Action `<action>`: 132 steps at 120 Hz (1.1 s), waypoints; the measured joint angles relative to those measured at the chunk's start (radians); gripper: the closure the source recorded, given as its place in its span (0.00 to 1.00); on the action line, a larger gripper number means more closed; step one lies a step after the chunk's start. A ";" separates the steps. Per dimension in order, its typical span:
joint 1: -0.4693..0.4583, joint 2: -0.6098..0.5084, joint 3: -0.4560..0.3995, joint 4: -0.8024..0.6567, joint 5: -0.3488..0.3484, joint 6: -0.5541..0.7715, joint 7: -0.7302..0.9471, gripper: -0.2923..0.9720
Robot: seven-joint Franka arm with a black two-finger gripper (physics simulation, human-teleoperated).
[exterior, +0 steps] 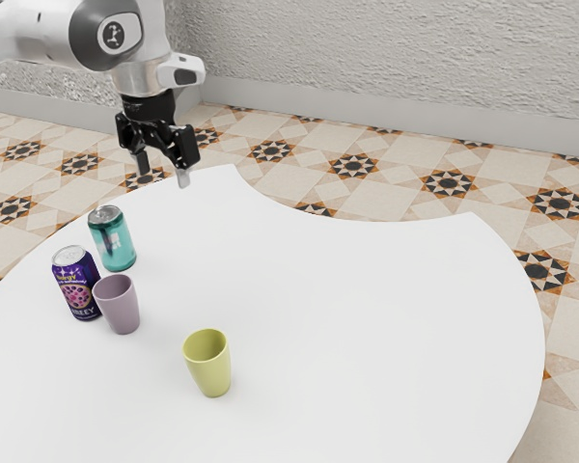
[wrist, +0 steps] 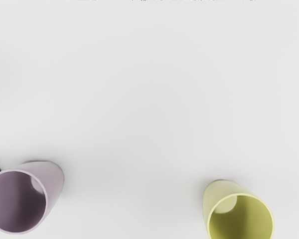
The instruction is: Place the left cup onto the right cup
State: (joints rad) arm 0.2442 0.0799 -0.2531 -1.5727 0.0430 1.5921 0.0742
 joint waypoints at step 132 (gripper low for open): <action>0.099 0.071 0.001 -0.195 -0.040 0.186 0.037 0.23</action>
State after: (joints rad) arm 0.3429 0.1513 -0.2516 -1.7681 0.0025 1.7785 0.1108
